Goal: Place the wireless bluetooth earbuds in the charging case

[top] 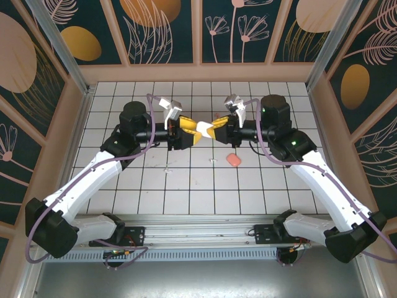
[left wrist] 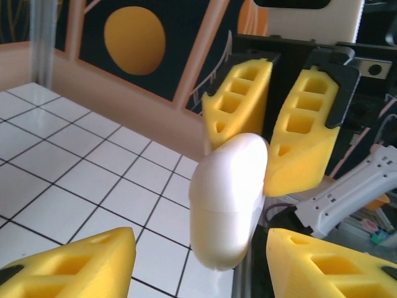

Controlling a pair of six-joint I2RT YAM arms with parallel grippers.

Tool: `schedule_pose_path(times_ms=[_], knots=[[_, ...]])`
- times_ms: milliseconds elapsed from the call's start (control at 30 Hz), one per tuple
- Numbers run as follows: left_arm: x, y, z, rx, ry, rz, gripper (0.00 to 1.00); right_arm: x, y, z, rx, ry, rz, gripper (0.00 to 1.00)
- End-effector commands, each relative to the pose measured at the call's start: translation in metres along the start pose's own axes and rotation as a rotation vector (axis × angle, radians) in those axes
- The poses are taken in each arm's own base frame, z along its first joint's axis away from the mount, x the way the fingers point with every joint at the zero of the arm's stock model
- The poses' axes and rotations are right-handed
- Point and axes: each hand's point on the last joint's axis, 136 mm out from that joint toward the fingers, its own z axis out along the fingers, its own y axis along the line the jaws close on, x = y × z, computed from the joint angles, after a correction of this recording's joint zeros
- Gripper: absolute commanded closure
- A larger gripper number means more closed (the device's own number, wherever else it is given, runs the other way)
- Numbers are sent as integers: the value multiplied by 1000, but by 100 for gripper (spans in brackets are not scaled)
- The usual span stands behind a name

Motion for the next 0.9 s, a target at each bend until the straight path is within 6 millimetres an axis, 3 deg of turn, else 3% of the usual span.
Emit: schedule_pose_path(times_ms=[0,167,367,567,767,867], knots=[[-2,-10,1,84,-5,15,44,-7,7,4,-59,-20,-28,96],[-2,-12,3,107,-1,15,48,-5,7,9,-75,-8,-15,97],[3,-12,5,130,13,5,68,-7,7,9,-76,-14,-18,96],[7,-10,5,123,15,10,79,-6,4,11,-68,-13,-10,95],[8,-7,3,83,5,48,100,-8,-9,14,-9,-18,16,65],[10,2,0,15,-1,78,100,-8,-25,17,67,-19,50,57]])
